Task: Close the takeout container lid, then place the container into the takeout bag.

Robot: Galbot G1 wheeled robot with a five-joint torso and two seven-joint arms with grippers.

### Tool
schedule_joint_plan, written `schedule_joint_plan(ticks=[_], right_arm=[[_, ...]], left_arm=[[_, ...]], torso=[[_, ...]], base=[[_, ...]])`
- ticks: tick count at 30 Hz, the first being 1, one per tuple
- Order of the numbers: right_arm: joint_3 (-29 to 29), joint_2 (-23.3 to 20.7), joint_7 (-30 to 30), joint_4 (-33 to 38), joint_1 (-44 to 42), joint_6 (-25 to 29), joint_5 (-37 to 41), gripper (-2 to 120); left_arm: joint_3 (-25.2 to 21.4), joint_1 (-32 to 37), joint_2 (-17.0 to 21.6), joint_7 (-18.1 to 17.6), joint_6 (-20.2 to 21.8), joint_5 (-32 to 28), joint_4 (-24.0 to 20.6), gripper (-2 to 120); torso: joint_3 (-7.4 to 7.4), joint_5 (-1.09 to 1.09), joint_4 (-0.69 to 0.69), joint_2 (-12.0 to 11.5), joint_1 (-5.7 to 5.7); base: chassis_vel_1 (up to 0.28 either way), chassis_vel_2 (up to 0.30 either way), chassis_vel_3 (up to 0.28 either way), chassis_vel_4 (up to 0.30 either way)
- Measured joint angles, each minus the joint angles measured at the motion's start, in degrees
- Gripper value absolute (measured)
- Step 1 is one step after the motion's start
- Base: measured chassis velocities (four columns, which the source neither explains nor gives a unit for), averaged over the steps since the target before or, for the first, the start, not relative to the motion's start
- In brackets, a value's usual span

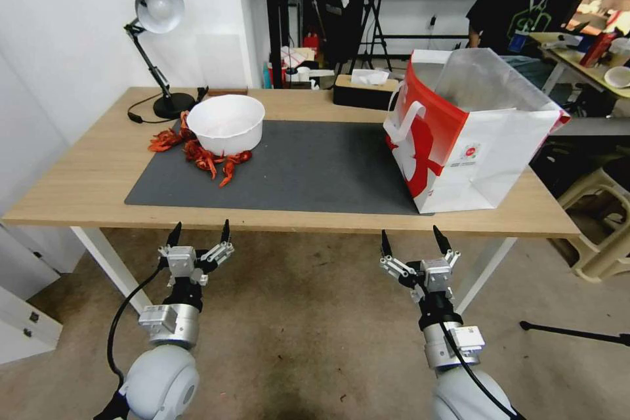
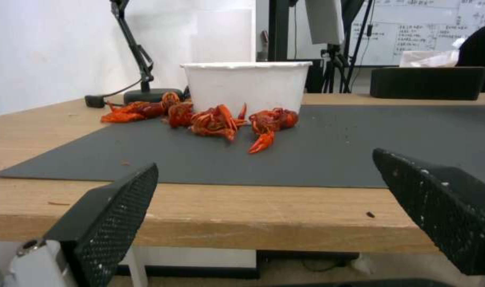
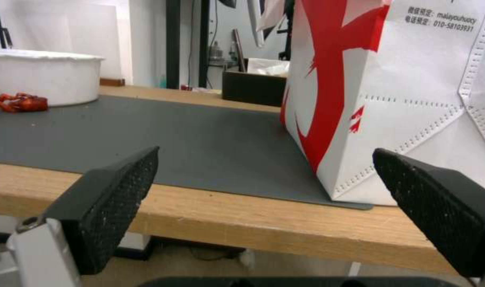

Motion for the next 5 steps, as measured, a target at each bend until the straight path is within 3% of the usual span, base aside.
schedule_joint_plan(ticks=[5], right_arm=[[0.01, -0.01, -0.01, 0.01, 0.01, -0.02, 0.03, 100]], left_arm=[[0.00, 0.00, 0.00, 0.02, 0.00, 0.00, 0.00, 100]], torso=[[0.00, 0.00, 0.00, 0.00, 0.00]], base=[[0.000, 0.000, 0.000, 0.000]])
